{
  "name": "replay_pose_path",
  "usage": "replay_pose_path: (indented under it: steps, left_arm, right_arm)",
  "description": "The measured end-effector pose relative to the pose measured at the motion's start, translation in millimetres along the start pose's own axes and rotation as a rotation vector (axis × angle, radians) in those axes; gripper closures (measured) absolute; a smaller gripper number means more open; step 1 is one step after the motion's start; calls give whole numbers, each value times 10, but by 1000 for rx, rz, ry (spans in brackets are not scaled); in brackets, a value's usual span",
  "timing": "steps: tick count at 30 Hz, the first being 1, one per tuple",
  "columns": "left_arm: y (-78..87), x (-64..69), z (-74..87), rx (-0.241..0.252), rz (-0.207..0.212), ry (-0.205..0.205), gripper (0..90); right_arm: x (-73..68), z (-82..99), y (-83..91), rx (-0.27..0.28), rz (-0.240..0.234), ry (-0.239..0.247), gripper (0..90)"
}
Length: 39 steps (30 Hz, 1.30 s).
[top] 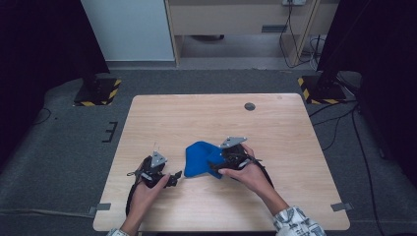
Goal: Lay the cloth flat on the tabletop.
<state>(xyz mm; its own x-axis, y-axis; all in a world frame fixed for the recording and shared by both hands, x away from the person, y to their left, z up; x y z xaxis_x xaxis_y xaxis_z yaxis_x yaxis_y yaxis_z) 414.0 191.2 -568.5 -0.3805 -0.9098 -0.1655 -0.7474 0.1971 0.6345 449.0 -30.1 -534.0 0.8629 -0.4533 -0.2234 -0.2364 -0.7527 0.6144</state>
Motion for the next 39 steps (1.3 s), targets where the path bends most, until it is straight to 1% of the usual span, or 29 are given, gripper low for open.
replay_pose_path:
  steps: [2, 4, 6, 8, 9, 10, 11, 12, 13, 14, 16, 17, 20, 21, 23, 24, 25, 26, 28, 29, 31, 32, 33, 34, 35, 36, 37, 38, 39]
  left_arm:
    - [11, 24, -20, 9, 6, -3, 76]
    - [25, 45, -38, 17, 9, -6, 78]
    - [31, 56, -44, 19, 12, -7, 79]
    - [42, 75, -51, 22, 16, -12, 80]
    - [49, 88, -55, 24, 20, -11, 81]
    - [52, 96, -60, 28, 22, -11, 82]
    - [58, 113, -74, 35, 26, -13, 83]
    - [58, 113, -74, 35, 26, -13, 84]
    - [64, 128, -86, 39, 28, -12, 86]
    - [64, 128, -86, 39, 28, -12, 87]
    - [72, 149, -100, 44, 35, -5, 88]
    - [72, 175, -113, 45, 43, -2, 89]
    - [72, 202, -129, 49, 49, 2, 92]
    - [71, 213, -136, 52, 51, 2, 92]
    - [67, 230, -149, 51, 52, 7, 103]
    - [61, 234, -170, 55, 50, 20, 107]
    - [61, 234, -170, 55, 50, 20, 110]
    - [59, 237, -182, 57, 51, 26, 110]
    - [58, 248, -204, 66, 53, 30, 121]
    - [64, 259, -213, 69, 58, 20, 150]
    - [70, 264, -220, 74, 65, 15, 200]
    - [77, 273, -230, 80, 71, 18, 200]
    - [84, 276, -240, 84, 73, 18, 201]
    - [90, 281, -250, 90, 77, 21, 209]
    - [94, 287, -256, 93, 80, 23, 215]
    - [99, 302, -257, 94, 86, 22, 217]
    - [99, 302, -257, 94, 86, 22, 216]
    - [111, 320, -253, 95, 92, 17, 217]
    - [111, 320, -253, 95, 92, 17, 217]
  right_arm:
    - [-23, -33, 100, 18, -8, 9, 84]
    - [-38, -56, 148, 31, -14, 15, 90]
    - [-42, -63, 170, 33, -11, 16, 101]
    - [-45, -59, 217, 37, -6, 26, 140]
    - [-46, -40, 242, 36, -3, 28, 155]
    - [-43, 19, 294, 33, 0, 33, 197]
    - [-39, 59, 326, 32, 0, 37, 218]
    - [-39, 59, 326, 32, 0, 37, 218]
    - [-18, 150, 386, 37, 8, 34, 247]
    - [-18, 150, 386, 37, 8, 34, 247]
    - [23, 247, 447, 43, 17, 22, 260]
    - [60, 341, 505, 52, 19, 3, 256]
    - [126, 457, 596, 69, 25, -27, 253]
    - [126, 457, 596, 69, 25, -27, 253]
    - [209, 566, 675, 74, 39, -49, 286]
    - [239, 612, 693, 77, 42, -60, 299]
    - [261, 660, 700, 75, 36, -76, 313]
    - [261, 660, 700, 75, 36, -76, 313]
    - [306, 730, 709, 65, 34, -91, 332]
    - [354, 768, 725, 68, 45, -111, 334]
    - [373, 783, 731, 70, 46, -120, 333]
    - [394, 801, 735, 71, 48, -126, 331]
    - [401, 819, 733, 73, 41, -145, 329]
    - [406, 841, 728, 66, 36, -153, 334]
    - [417, 858, 725, 60, 37, -150, 377]
    - [420, 882, 719, 53, 29, -159, 464]
    - [420, 882, 719, 53, 29, -159, 464]
    - [420, 876, 718, 55, 29, -155, 580]
    - [416, 865, 714, 59, 22, -143, 601]
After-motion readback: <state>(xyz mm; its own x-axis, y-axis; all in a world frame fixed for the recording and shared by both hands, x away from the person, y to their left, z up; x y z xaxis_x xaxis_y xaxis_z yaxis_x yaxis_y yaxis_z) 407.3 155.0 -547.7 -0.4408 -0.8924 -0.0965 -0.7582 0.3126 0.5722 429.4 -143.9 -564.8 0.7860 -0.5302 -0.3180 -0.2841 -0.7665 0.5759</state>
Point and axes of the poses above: each handheld gripper's, and its own axes: y roughly backward along the jaws, z roughly out of its underside, x roughly to its right, the point moved 7 cm from there along -y, roughly forward along the jaws, and after that the axes turned 15 degrees about -z, right-handed, at the moved point
